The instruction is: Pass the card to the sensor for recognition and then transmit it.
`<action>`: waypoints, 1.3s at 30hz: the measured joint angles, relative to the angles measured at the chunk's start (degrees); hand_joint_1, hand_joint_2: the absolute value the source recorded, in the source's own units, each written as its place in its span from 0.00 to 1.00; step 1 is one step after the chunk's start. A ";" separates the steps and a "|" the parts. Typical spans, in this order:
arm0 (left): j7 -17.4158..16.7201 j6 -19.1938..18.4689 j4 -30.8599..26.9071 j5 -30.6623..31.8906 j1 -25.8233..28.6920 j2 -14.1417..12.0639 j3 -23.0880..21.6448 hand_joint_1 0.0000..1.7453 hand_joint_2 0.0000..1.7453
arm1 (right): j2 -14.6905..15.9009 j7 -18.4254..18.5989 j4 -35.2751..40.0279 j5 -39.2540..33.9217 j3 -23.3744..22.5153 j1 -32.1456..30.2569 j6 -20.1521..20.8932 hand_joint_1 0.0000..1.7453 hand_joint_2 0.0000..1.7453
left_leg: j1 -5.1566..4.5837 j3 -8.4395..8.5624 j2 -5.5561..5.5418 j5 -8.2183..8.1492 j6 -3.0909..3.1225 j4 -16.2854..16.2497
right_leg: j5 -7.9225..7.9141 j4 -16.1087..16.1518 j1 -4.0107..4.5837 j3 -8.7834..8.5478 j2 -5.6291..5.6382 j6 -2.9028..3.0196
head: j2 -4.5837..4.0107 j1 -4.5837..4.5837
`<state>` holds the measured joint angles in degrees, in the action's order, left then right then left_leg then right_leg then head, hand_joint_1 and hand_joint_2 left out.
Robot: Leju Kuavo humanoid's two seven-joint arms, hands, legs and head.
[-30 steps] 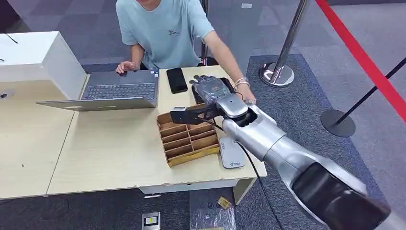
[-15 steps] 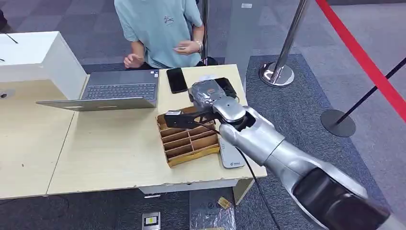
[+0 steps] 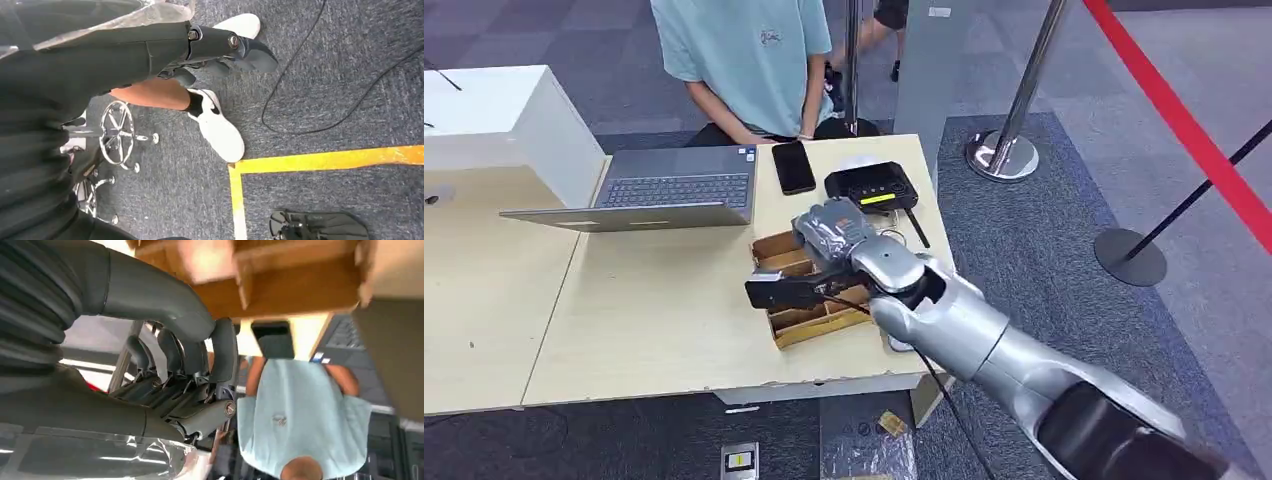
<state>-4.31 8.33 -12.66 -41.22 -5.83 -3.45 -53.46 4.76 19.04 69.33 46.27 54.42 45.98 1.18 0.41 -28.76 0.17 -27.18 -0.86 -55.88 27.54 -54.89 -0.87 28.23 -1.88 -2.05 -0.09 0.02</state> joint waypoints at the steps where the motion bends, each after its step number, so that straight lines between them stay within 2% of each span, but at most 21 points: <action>1: -0.04 0.00 0.00 -0.04 0.00 0.02 0.00 0.00 1.00 | 0.15 0.16 0.38 -0.05 0.07 -0.81 -0.11 0.80 1.00 | 0.00 0.00 0.00 0.00 0.00 0.00 | 0.00 0.00 0.00 0.00 0.00 0.00 | 0.00 0.02; 9: -0.02 0.11 0.00 -0.37 0.02 0.04 0.00 0.00 1.00 | 1.99 0.44 2.45 -0.98 0.00 -4.98 -1.09 0.80 1.00 | 0.00 0.00 0.01 0.00 0.00 0.00 | 0.00 0.01 0.00 -0.01 0.00 0.00 | 0.00 0.02; 10: 0.02 0.11 0.00 -0.39 0.02 0.04 0.00 0.00 1.00 | 2.30 0.55 2.62 -1.00 -0.07 -5.26 -1.12 0.76 1.00 | 0.00 0.01 0.01 0.00 0.00 -0.01 | 0.00 0.01 0.00 0.00 0.00 0.00 | 0.00 0.00; 12: 0.02 0.11 0.00 -0.46 0.02 0.04 0.00 0.00 1.00 | 2.91 0.74 2.69 -1.01 -0.31 -5.75 -1.25 0.75 1.00 | 0.00 0.02 0.01 0.00 0.00 -0.01 | 0.00 0.01 0.00 -0.01 0.00 0.00 | 0.00 0.02; 14: 0.00 0.11 0.00 -0.50 0.02 0.07 0.00 0.00 1.00 | 3.61 0.90 2.93 -1.05 -0.37 -6.21 -1.27 0.63 1.00 | 0.00 0.01 0.01 0.00 0.00 -0.01 | 0.00 0.01 0.00 -0.01 0.01 0.00 | 0.00 0.02; 15: -0.02 0.11 0.00 -0.55 0.02 0.07 0.00 0.00 1.00 | 3.85 1.03 3.00 -1.09 -0.44 -6.43 -1.29 0.63 1.00 | 0.00 0.02 0.02 0.00 0.00 0.00 | 0.00 0.01 0.00 -0.01 0.01 0.00 | 0.00 0.02; 17: -0.13 0.11 0.00 -0.59 0.02 0.09 0.00 0.00 1.00 | 4.33 1.36 3.11 -1.18 -0.79 -6.89 -1.49 0.47 1.00 | 0.00 0.01 0.02 0.00 0.00 0.00 | 0.00 0.01 0.00 0.00 0.01 0.00 | 0.00 0.02; 18: -0.13 0.11 0.00 -0.61 0.02 0.11 0.00 0.00 1.00 | 4.57 1.40 3.17 -1.20 -1.03 -7.06 -1.71 0.47 1.00 | 0.00 0.01 0.01 0.00 0.00 -0.01 | 0.00 0.01 0.00 0.00 0.01 0.00 | 0.00 0.02; 19: -0.13 0.09 0.00 -0.61 0.02 0.11 0.00 0.00 1.00 | 4.72 1.47 3.15 -1.38 -1.24 -7.15 -1.86 0.36 1.00 | 0.00 0.01 0.02 0.00 0.00 0.00 | 0.00 0.01 0.00 0.00 0.01 0.00 | 0.00 0.00; 21: -0.30 0.09 0.00 -0.63 0.02 0.13 0.00 0.00 1.00 | 5.20 1.62 3.17 -1.55 -1.51 -7.26 -2.14 0.38 1.00 | 0.00 0.01 0.02 0.00 0.00 0.00 | 0.00 0.01 0.00 0.00 0.01 0.00 | 0.00 0.02; 23: -0.35 0.09 0.00 -0.79 0.02 0.13 0.00 0.00 1.00 | 5.64 1.64 3.28 -1.68 -1.77 -7.43 -2.21 0.34 1.00 | 0.00 0.01 0.02 -0.01 0.00 0.00 | 0.00 0.01 0.00 0.00 0.02 0.00 | 0.00 0.02; 27: -0.31 0.09 0.00 -0.79 0.00 0.15 0.00 0.00 1.00 | 6.16 1.75 3.46 -1.84 -2.12 -7.72 -2.21 0.34 1.00 | 0.00 0.01 0.02 -0.01 0.00 0.00 | 0.00 0.01 0.00 0.00 0.02 0.00 | 0.00 0.02; 31: -0.30 0.09 0.00 -0.79 0.01 0.20 0.00 0.00 1.00 | 6.54 1.99 3.46 -1.99 -2.53 -7.96 -2.23 0.39 1.00 | 0.00 0.01 0.02 -0.01 0.00 0.00 | 0.00 0.01 0.00 -0.01 0.02 0.00 | 0.00 0.02; 34: -0.28 0.09 0.00 -0.77 0.00 0.20 0.00 0.00 1.00 | 6.67 1.99 3.46 -2.03 -2.71 -8.23 -2.27 0.39 1.00 | 0.00 0.01 0.02 -0.01 0.00 0.00 | 0.00 0.01 0.00 0.00 0.02 0.00 | 0.00 0.02; 35: -0.26 0.09 0.00 -0.77 0.00 0.20 0.00 0.00 1.00 | 6.73 1.99 3.46 -2.03 -2.73 -8.31 -2.29 0.44 1.00 | 0.00 0.01 0.02 -0.01 0.00 0.00 | 0.00 0.01 0.00 0.00 0.02 0.00 | 0.00 0.02; 39: -0.04 0.09 0.00 -0.74 0.00 0.20 -0.02 0.00 1.00 | 6.95 1.99 3.46 -2.08 -2.78 -8.62 -2.32 0.49 1.00 | 0.00 0.00 0.02 -0.01 0.00 0.00 | 0.00 0.01 0.00 0.00 0.02 0.00 | 0.00 0.02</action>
<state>-4.35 8.42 -12.66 -41.97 -5.83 -3.26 -53.48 11.72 21.03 72.78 44.19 51.65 37.36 -1.14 0.41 -28.76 0.19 -27.19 -0.86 -55.88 27.54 -54.88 -0.87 28.23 -1.85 -2.05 -0.09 0.04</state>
